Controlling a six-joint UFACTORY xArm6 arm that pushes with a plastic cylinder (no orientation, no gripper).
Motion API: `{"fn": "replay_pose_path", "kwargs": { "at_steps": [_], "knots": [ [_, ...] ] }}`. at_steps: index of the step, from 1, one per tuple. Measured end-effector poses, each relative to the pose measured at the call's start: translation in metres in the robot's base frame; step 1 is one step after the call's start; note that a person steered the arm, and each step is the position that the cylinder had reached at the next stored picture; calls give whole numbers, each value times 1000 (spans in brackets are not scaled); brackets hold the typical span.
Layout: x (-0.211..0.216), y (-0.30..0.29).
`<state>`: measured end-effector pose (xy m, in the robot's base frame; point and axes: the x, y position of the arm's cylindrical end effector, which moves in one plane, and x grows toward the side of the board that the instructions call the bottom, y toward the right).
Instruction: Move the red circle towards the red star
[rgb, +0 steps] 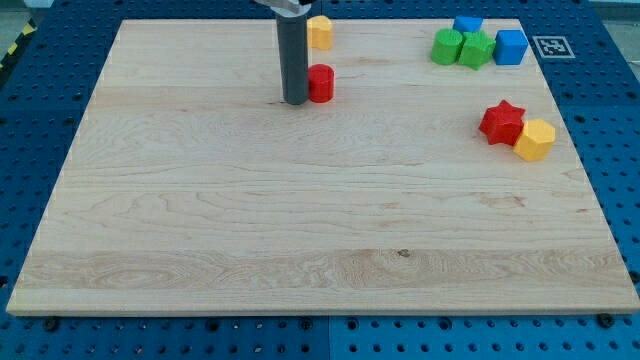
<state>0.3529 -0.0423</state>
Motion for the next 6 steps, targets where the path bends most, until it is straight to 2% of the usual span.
{"fn": "replay_pose_path", "kwargs": {
  "at_steps": [1, 3, 4, 6],
  "knots": [
    [-21, -21],
    [-29, -8],
    [-28, 40],
    [21, 132]
  ]
}}
